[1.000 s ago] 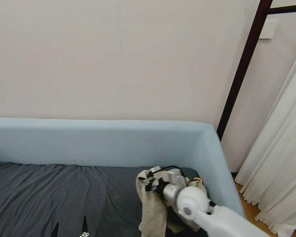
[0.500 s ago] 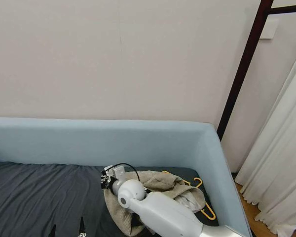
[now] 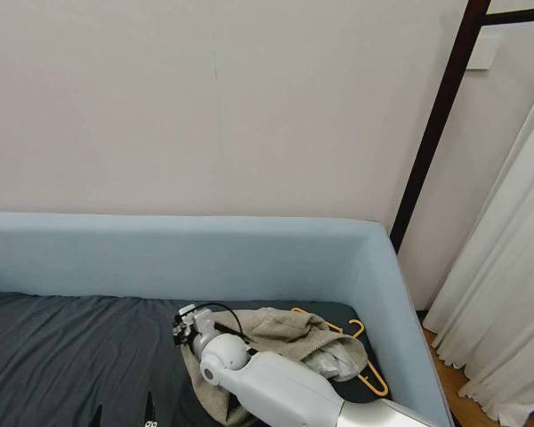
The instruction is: Pick up the clothes from the sofa and hang them on the clothes hanger.
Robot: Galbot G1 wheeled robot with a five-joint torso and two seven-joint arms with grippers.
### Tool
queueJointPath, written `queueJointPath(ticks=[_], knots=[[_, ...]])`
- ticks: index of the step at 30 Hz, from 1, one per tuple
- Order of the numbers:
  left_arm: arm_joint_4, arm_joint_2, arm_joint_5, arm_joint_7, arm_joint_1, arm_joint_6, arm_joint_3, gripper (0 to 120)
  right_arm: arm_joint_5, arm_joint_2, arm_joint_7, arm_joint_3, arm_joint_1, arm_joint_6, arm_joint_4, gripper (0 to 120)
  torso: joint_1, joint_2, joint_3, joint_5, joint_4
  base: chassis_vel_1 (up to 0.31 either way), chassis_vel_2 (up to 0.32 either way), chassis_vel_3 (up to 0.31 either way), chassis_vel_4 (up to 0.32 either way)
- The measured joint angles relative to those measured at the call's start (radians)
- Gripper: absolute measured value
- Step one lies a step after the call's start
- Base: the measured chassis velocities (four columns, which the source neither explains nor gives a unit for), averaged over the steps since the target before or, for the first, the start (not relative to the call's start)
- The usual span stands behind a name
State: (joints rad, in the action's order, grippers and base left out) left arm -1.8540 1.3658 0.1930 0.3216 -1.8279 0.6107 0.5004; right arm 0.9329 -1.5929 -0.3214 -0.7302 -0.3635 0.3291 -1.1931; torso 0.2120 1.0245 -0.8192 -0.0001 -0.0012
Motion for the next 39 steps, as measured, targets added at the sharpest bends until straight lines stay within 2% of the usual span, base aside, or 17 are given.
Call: queueJointPath(ticks=[5, 8, 9, 14, 15, 18, 22, 25, 26, 29, 30, 34, 35, 39], knots=[[-0.009, 0.008, -0.01, 0.0, 0.0, -0.002, -0.005, 100, -0.01, 0.04, 0.014, -0.04, 0.015, 0.029, -0.064, 50, 0.0, 0.0, 0.0, 0.0001, -0.0005, 0.0, 0.0, 0.0, 0.0], [-0.019, 0.012, -0.015, 0.0, -0.007, -0.002, -0.005, 100, -0.055, 0.054, 0.011, -0.053, 0.024, 0.089, -0.06, 64, 0.0, 0.0, 0.0, 0.0001, -0.0002, 0.0, 0.0, 0.0, 0.0], [-0.019, 0.012, -0.015, 0.0, -0.007, -0.002, -0.005, 100, -0.055, 0.054, 0.011, -0.053, 0.024, 0.089, -0.06, 64, 0.0, 0.0, 0.0, 0.0001, -0.0002, 0.0, 0.0, 0.0, 0.0], [-0.027, 0.013, -0.016, 0.0, -0.012, 0.003, 0.002, 100, -0.138, 0.091, -0.042, -0.088, 0.018, 0.172, -0.046, 86, 0.0, 0.0, 0.0, 0.0002, -0.0005, 0.0, 0.0, 0.0, 0.0], [-0.027, 0.013, -0.016, 0.0, -0.012, 0.003, 0.002, 100, -0.138, 0.091, -0.042, -0.088, 0.018, 0.172, -0.046, 86, 0.0, 0.0, 0.0, 0.0002, -0.0005, 0.0, 0.0, 0.0, 0.0], [-0.027, 0.012, -0.014, 0.0, -0.01, 0.003, 0.002, 100, -0.126, 0.119, -0.078, -0.068, 0.001, 0.178, -0.071, 98, 0.0, 0.0, 0.0, 0.0002, -0.0003, 0.0, 0.0, 0.0, 0.0], [-0.016, 0.012, -0.014, 0.0, -0.003, 0.003, -0.006, 100, -0.113, 0.183, -0.097, -0.023, -0.014, 0.172, -0.132, 100, 0.0, 0.0, 0.0, 0.0003, -0.0003, 0.0, 0.0, 0.0, 0.0], [-0.004, 0.011, -0.015, 0.0, 0.005, -0.002, -0.02, 100, -0.136, 0.278, -0.109, 0.031, -0.05, 0.155, -0.201, 100, 0.0, 0.0, 0.0, 0.0003, -0.0004, 0.0, 0.0, 0.0, 0.0], [-0.004, 0.011, -0.015, 0.0, 0.005, -0.002, -0.02, 100, -0.136, 0.278, -0.109, 0.031, -0.05, 0.155, -0.201, 100, 0.0, 0.0, 0.0, 0.0003, -0.0004, 0.0, 0.0, 0.0, 0.0], [-0.001, 0.008, -0.014, 0.0, 0.009, -0.01, -0.027, 100, -0.16, 0.355, -0.111, 0.082, -0.092, 0.148, -0.261, 100, 0.0, 0.0, 0.0, 0.0004, -0.0005, 0.0, 0.0, 0.0, 0.0], [-0.001, 0.008, -0.014, 0.0, 0.009, -0.01, -0.027, 100, -0.16, 0.355, -0.111, 0.082, -0.092, 0.148, -0.261, 100, 0.0, 0.0, 0.0, 0.0004, -0.0005, 0.0, 0.0, 0.0, 0.0], [0.01, -0.013, -0.007, -0.004, 0.018, -0.022, -0.038, 100, -0.255, 0.525, -0.077, 0.234, -0.203, 0.104, -0.381, 100, 0.0, 0.0, 0.0, 0.0004, -0.0006, 0.0, 0.0, 0.0, 0.0], [0.01, -0.013, -0.007, -0.004, 0.018, -0.022, -0.038, 100, -0.255, 0.525, -0.077, 0.234, -0.203, 0.104, -0.381, 100, 0.0, 0.0, 0.0, 0.0004, -0.0006, 0.0, 0.0, 0.0, 0.0], [0.017, -0.019, -0.012, -0.007, 0.019, -0.025, -0.046, 100, -0.384, 0.623, -0.018, 0.339, -0.296, 0.048, -0.439, 100, 0.0, 0.0, 0.0, 0.0001, -0.0003, 0.0, 0.0, 0.0, 0.0]])
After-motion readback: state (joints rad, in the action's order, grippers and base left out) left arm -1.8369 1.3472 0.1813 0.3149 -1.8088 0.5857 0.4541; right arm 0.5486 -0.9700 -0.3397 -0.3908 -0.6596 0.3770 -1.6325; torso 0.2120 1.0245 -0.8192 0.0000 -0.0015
